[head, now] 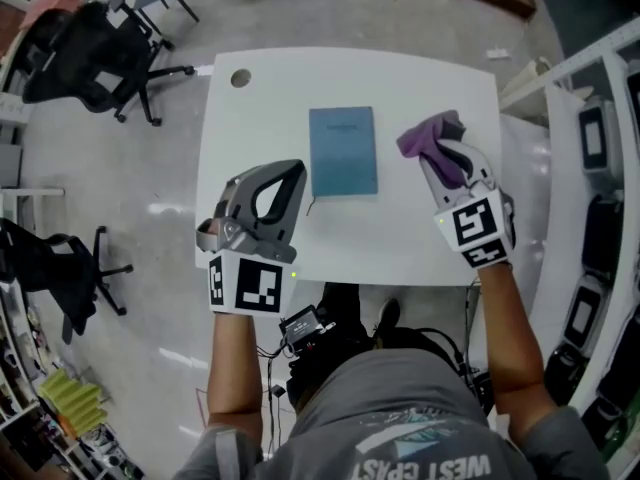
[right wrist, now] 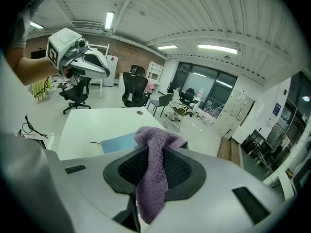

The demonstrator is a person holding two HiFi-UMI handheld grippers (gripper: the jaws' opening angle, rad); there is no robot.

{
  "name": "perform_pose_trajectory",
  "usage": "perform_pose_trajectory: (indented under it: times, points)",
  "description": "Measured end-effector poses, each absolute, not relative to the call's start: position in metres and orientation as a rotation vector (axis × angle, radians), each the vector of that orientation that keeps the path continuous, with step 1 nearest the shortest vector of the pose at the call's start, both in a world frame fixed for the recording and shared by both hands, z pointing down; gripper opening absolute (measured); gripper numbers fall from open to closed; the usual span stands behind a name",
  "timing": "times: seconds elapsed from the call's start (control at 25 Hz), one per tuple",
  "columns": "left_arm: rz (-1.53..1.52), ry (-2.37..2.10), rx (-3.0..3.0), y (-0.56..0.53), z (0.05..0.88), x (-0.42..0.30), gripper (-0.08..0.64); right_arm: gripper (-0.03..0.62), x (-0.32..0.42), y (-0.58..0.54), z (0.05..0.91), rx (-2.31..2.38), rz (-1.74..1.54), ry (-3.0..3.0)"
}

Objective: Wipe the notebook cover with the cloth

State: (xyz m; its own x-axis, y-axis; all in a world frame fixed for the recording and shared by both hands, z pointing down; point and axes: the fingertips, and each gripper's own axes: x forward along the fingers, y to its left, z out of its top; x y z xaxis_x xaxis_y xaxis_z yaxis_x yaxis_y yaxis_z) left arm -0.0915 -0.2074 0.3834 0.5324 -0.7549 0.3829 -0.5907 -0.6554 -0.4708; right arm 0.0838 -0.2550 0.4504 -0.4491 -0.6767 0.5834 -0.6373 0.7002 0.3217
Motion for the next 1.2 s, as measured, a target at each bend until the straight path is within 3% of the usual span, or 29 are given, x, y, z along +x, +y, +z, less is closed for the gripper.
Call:
perform_pose_trajectory:
  times: [0.8, 1.2]
  points:
    - [-0.769, 1.093, -2.362, -0.027, 0.297, -0.055, 0.002, 0.103, 0.169, -0.047, 0.325, 1.153, -0.206, -2.235]
    - [-0.754, 1.138, -2.323, 0.023, 0.282, -0.054, 0.002, 0.101, 0.183, 0.002, 0.289, 1.178, -0.295, -2.251]
